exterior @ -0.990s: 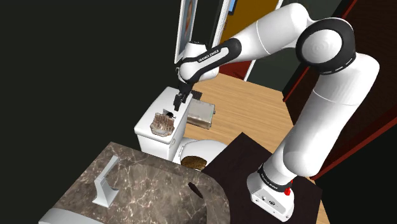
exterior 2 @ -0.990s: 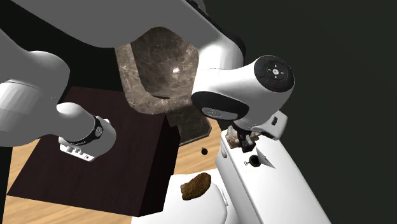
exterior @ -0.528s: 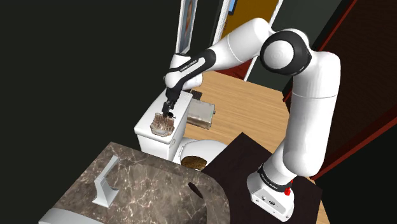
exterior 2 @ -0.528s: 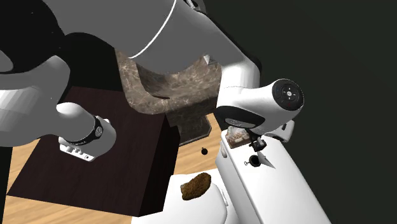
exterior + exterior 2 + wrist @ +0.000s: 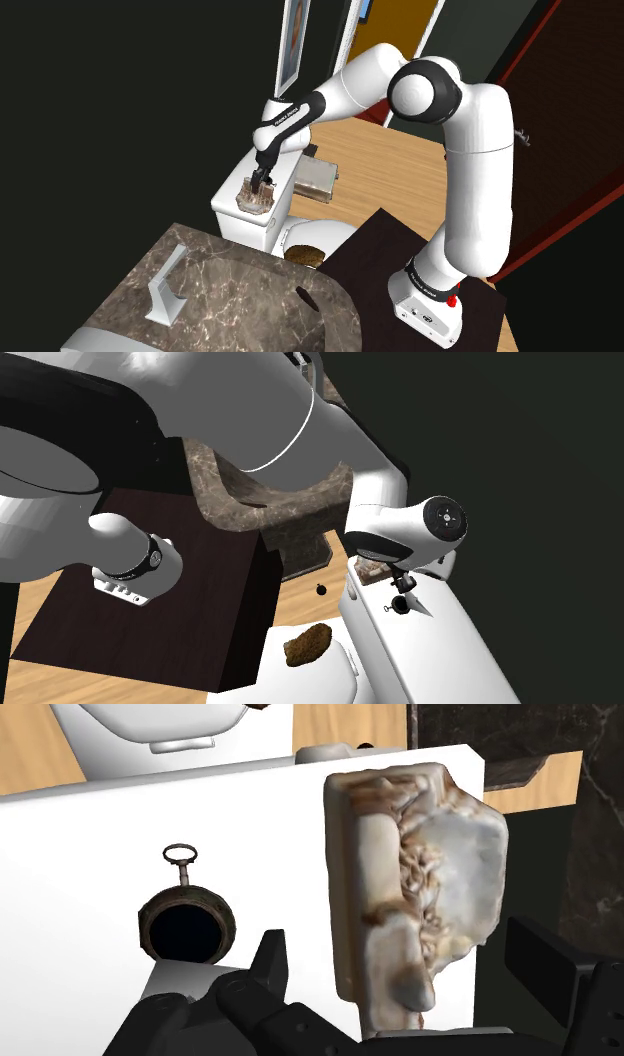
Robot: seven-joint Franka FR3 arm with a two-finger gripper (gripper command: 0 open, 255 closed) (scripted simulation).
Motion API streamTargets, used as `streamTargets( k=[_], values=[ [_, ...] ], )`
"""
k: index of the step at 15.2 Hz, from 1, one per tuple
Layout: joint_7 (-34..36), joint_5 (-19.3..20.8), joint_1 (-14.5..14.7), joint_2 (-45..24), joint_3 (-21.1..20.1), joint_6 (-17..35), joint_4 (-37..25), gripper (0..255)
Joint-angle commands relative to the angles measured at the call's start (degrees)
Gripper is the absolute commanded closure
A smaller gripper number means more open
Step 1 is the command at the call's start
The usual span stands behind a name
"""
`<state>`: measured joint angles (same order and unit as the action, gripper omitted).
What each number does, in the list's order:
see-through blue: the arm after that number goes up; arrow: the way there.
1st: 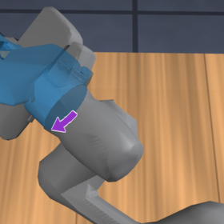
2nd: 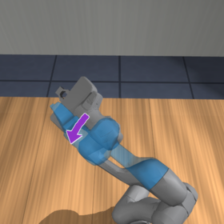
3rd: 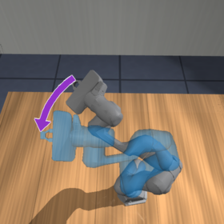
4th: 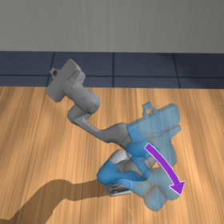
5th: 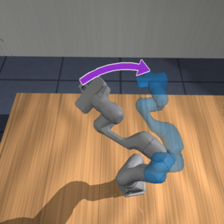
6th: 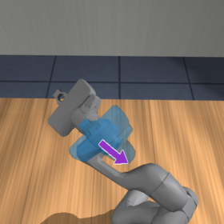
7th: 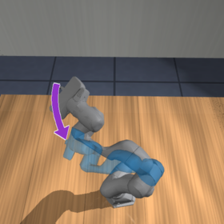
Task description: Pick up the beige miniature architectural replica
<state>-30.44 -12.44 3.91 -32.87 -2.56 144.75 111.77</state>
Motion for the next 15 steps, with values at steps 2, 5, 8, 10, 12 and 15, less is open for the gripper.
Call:
streamTargets(
  k=[2,5,8,10,12,15],
  values=[
    [-0.2,-0.1,0.0,-1.0,-0.1,0.7,-0.3,0],
    [-0.1,-0.1,0.0,-1.0,-0.1,0.6,-0.4,255],
    [-0.1,-0.1,0.0,-1.0,-0.1,0.6,-0.4,255],
    [-0.1,-0.1,0.0,-1.0,-0.1,0.6,-0.4,255],
    [-0.2,-0.1,0.0,-1.0,-0.1,0.7,-0.3,255],
    [0.2,0.1,0.0,0.9,0.1,-0.8,0.0,255]
  ],
)
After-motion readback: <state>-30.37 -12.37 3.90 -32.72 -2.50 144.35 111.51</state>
